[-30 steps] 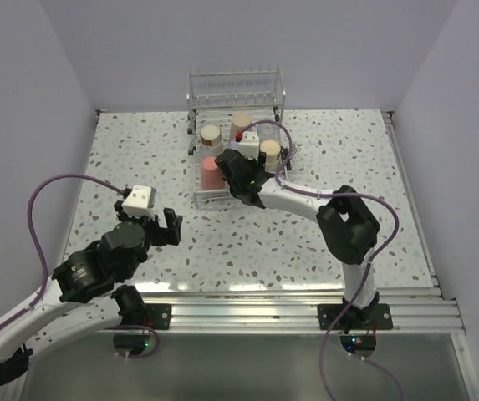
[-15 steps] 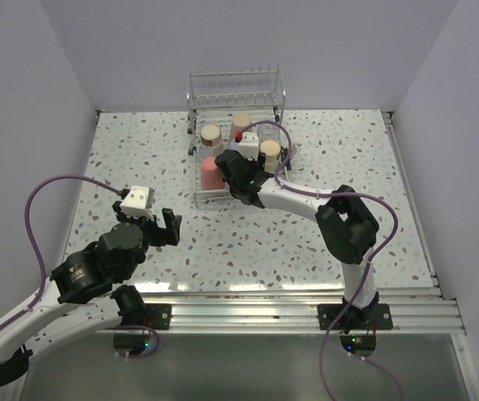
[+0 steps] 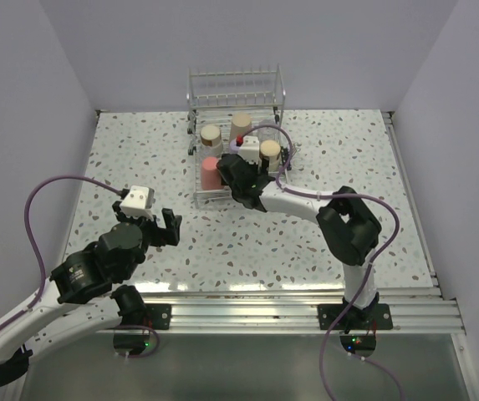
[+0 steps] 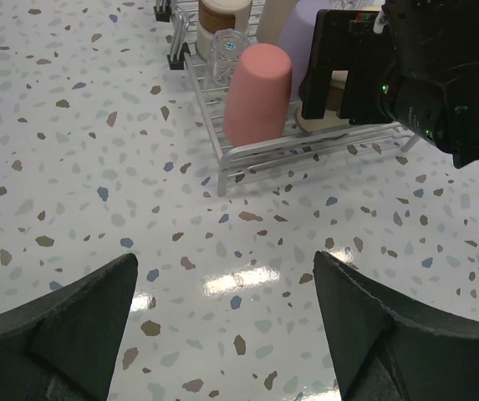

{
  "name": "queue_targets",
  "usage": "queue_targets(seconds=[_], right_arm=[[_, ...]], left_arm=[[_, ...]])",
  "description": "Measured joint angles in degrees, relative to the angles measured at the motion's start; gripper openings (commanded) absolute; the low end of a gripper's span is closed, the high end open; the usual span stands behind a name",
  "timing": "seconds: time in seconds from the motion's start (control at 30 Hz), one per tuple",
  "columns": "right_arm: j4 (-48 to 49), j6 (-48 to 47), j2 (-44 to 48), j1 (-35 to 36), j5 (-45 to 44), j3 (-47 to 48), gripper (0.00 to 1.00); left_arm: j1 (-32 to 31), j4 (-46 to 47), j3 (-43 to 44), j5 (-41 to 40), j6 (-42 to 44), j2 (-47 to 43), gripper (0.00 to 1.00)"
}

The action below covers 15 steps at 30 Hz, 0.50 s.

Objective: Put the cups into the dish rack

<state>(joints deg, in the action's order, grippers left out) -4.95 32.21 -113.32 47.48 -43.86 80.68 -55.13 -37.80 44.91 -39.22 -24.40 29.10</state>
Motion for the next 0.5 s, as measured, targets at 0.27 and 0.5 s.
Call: queue_targets(seconds=[0.27,0.5], right_arm=[[4.4,-2.3,3.3,2.2,-0.6,-3.7,0.95],[9.5,-5.5,9.2,4.3,-1.6,-7.9,0.98]], left_arm=[[0.0,0.0,0.0,0.0,0.0,0.0,0.89],[0.0,0.0,0.0,0.0,0.0,0.0,0.89]])
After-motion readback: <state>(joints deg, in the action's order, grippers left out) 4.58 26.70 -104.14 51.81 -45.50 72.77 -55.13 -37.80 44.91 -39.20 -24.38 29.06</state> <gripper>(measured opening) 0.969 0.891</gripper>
